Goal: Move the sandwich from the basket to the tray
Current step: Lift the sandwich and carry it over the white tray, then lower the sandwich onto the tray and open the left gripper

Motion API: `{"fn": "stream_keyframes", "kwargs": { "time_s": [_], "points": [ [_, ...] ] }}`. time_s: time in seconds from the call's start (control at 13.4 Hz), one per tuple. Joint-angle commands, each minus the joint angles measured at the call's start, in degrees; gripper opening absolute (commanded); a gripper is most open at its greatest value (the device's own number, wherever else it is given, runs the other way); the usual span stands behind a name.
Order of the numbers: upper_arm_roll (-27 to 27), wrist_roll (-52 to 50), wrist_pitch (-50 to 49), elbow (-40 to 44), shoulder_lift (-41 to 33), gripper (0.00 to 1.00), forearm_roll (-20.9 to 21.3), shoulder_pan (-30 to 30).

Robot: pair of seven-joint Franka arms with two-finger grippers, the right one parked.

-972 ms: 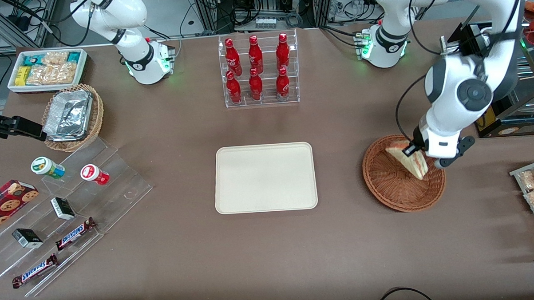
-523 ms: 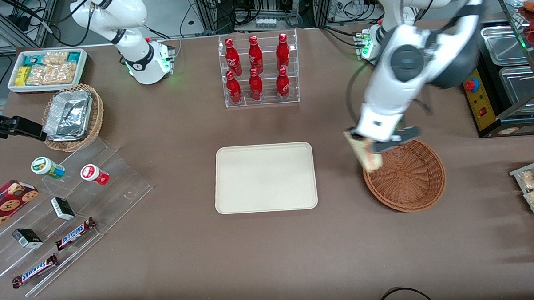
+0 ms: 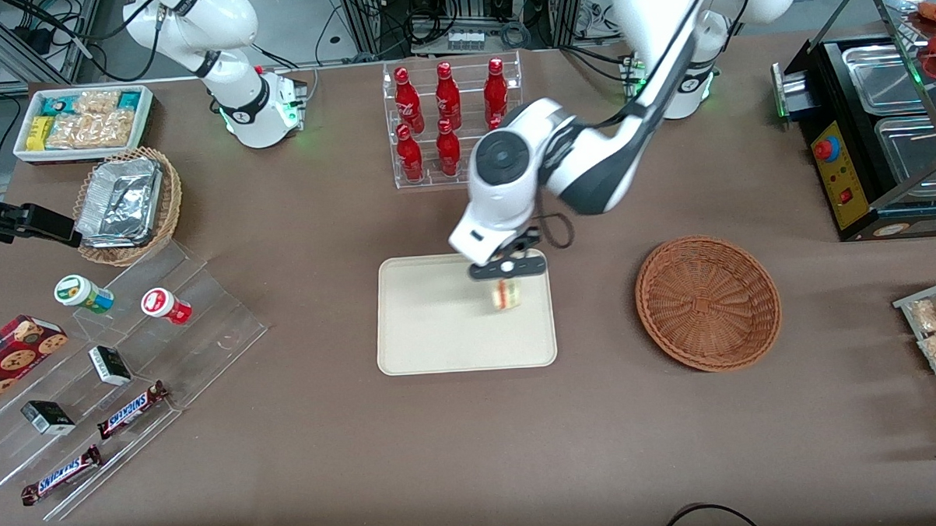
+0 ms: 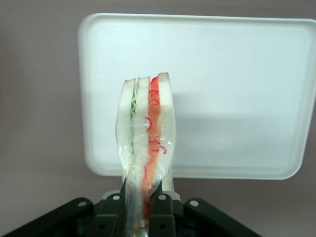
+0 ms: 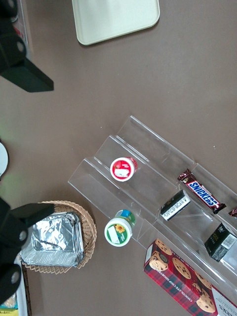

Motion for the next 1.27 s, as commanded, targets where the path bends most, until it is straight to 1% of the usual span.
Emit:
{"fn": "stream_keyframes", "kwargs": {
  "time_s": [0.0,0.3,0.37,0.52,0.6,0.82,0.97,1.05,1.12,1.2],
  "points": [
    [0.81,-0.59,1.76,6.24,6.21,0.16,2.64,-4.03],
    [0.98,-0.94,3.52,10.90,12.02,0.16,2.82,-5.53],
    [1.16,-2.33,3.79,11.43,13.07,0.16,2.90,-5.97],
    [1.16,-3.22,5.10,12.84,14.92,0.16,5.18,-6.06],
    [1.16,-3.57,6.16,13.71,15.89,0.16,5.36,-6.06],
    [1.16,-4.72,6.34,14.69,17.65,0.16,6.77,-6.06],
    [1.16,-4.28,7.04,14.60,17.83,0.17,6.86,-6.06],
    [1.16,-4.45,7.48,14.60,18.09,0.25,6.86,-6.06],
    [1.25,-4.37,7.40,14.60,18.01,0.60,6.86,-6.06],
    [1.25,-4.28,7.14,14.43,17.57,0.88,7.03,-5.98]
  ]
}}
